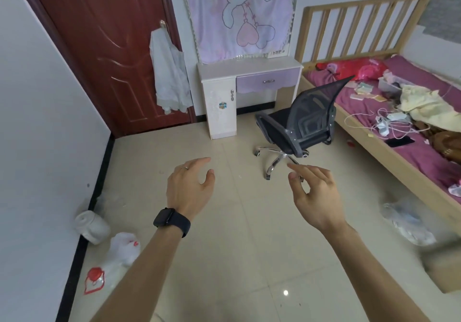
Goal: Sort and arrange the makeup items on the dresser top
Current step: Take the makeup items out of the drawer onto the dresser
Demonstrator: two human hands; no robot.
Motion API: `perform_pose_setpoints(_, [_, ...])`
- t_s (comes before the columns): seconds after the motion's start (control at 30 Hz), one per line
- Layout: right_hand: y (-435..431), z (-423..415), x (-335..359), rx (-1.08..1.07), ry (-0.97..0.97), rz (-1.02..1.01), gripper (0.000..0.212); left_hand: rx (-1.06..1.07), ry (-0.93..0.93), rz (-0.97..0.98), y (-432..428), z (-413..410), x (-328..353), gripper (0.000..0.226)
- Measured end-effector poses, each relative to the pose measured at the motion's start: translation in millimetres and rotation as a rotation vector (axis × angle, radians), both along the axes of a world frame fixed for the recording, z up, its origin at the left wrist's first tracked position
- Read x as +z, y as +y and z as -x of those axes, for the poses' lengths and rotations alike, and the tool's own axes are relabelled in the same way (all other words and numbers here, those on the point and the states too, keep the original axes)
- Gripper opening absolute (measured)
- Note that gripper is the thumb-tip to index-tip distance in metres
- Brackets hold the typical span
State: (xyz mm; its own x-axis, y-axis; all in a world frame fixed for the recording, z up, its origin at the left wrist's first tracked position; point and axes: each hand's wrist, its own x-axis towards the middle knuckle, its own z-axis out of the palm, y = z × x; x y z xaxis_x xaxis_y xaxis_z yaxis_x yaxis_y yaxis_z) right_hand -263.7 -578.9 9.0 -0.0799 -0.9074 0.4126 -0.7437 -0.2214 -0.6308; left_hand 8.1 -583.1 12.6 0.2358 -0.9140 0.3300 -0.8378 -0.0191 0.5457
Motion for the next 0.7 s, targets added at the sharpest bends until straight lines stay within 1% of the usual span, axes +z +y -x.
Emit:
perform_pose_setpoints(0.2, [-146.7, -14.7, -0.9, 0.076, 0.042, -0.003, 0.026, 0.016, -0.009, -0.052, -143.5, -15.8, -7.7, 0.035])
perform_pose_setpoints(0.3, [-222.5, -27.0, -9.3, 0.071, 0.041, 0.036, 0.023, 0.004, -0.023, -0.070, -222.1, -24.2, -19.4, 0.035])
perform_pose_setpoints(0.43, [-328.3, -46.9, -18.2, 0.062, 0.057, 0.036, 0.021, -0.029, -0.005, -0.074, -337.8, -43.6, -29.9, 0.035])
perform_pose_setpoints(0.57, [-431.8, -63.9, -16.0, 0.021, 0.065, -0.058, 0.029, -0.060, -0.054, -0.099, -454.3, -64.4, -24.4, 0.035])
perform_pose_setpoints(0.7, [-520.3, -77.9, -15.7, -0.017, 0.053, -0.111, 0.030, -0.088, -0.034, -0.123, -554.8, -78.3, -21.1, 0.035])
